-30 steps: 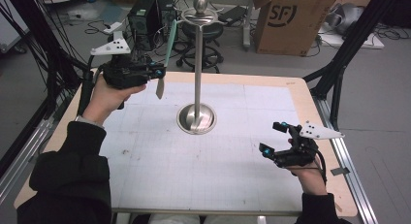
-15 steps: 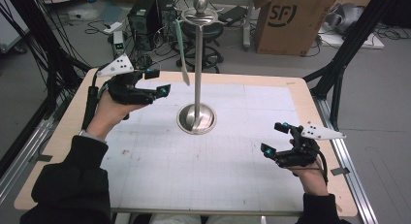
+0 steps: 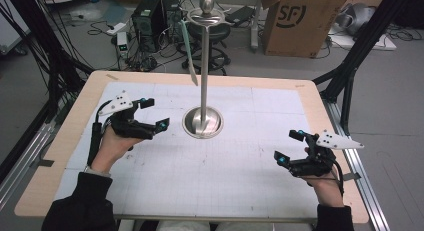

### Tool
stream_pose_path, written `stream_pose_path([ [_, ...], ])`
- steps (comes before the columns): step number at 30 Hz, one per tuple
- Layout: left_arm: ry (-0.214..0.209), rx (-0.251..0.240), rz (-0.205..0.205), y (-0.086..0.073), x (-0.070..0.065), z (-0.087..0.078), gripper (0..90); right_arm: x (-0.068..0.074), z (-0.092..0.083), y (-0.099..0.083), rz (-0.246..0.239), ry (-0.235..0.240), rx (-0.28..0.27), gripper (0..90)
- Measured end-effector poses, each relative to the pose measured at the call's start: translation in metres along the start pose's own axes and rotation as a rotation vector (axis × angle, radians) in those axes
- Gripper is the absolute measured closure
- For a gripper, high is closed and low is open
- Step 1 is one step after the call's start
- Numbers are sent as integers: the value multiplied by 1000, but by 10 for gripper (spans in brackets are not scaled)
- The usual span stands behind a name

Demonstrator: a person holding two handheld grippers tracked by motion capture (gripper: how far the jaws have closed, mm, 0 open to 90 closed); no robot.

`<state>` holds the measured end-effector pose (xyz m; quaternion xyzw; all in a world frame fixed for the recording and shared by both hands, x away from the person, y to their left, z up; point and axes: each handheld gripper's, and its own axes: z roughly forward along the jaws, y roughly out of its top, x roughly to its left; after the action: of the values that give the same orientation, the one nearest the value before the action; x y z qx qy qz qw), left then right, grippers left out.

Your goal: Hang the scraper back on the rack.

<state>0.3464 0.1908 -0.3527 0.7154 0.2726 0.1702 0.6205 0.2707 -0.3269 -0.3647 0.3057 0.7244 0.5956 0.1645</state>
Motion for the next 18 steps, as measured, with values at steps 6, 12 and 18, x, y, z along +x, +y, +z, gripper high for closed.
stream_pose_path([
  [6,3,-22,-3,-25,4,-17,20,-2,-1,-2,-10,-10,-14,12],
  [12,45,-33,-26,-36,10,-33,20,-11,2,-12,7,-22,-22,12],
  [18,71,-37,-7,-45,11,-46,20,-20,2,-23,8,-60,-17,13],
])
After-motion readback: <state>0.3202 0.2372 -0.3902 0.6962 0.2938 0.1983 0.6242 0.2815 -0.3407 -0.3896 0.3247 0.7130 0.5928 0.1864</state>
